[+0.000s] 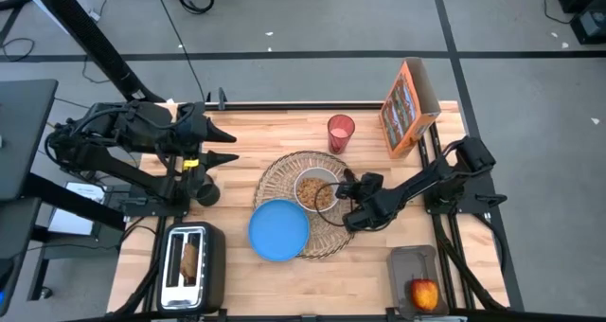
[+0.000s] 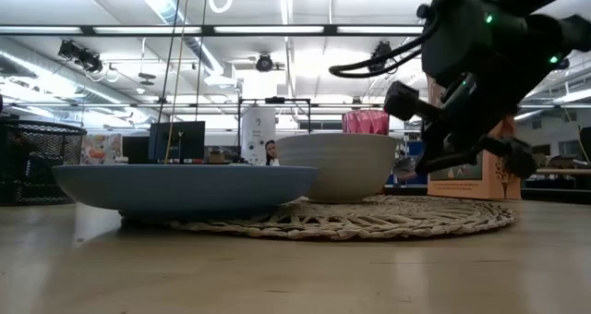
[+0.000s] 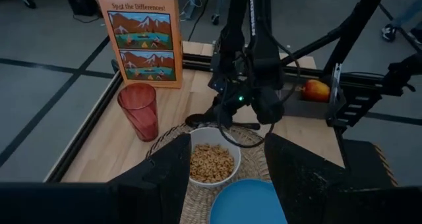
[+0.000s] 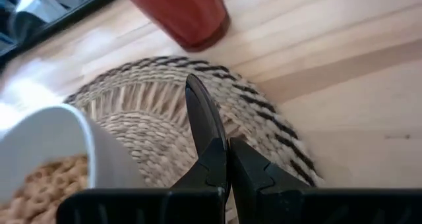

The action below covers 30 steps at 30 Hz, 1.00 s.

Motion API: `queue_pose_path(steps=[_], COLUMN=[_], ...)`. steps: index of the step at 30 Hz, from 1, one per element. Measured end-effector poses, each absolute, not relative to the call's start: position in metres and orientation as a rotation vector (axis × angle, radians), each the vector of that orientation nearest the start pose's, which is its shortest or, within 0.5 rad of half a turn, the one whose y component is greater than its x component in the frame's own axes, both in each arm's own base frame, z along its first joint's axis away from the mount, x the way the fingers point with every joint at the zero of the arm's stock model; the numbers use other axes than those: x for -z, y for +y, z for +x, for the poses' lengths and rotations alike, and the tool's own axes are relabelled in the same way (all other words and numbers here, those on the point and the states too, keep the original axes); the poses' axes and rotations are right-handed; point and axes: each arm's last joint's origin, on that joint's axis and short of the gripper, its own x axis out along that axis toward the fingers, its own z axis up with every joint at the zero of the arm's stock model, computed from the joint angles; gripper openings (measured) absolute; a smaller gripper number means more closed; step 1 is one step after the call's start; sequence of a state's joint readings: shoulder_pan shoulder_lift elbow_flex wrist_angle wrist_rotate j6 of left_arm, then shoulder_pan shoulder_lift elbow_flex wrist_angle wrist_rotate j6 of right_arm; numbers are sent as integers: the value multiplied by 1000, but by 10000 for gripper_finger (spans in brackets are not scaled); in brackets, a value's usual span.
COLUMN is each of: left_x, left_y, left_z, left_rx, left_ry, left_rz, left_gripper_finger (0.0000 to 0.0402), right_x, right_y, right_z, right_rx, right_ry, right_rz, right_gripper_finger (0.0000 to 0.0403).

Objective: Arrange a breakfast setting
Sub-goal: Put the spoon on the right side of the white bowl

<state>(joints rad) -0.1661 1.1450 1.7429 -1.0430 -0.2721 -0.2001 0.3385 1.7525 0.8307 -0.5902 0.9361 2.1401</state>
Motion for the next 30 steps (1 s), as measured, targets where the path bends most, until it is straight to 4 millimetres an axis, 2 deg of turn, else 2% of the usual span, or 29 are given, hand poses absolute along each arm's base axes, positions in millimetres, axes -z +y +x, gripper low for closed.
queue_pose_path(steps=[7, 12, 20, 30], left_x=[-490, -490, -490, -491], left_y=[-20, -20, -20, -20], left_z=[165, 165, 165, 165], left_rx=[-147, -148, -148, -148], left_ry=[421, 421, 421, 420], left_rz=[-100, -100, -100, -100], left_gripper_finger=[199, 199, 199, 199], right_x=[-105, -102, -102, -112], right_y=[67, 67, 67, 66], right_z=[266, 267, 267, 263], right_rx=[1326, 1328, 1327, 1326], right_ry=[209, 229, 239, 264], right_rz=[955, 964, 957, 960], right_gripper_finger=[10, 16, 61, 66])
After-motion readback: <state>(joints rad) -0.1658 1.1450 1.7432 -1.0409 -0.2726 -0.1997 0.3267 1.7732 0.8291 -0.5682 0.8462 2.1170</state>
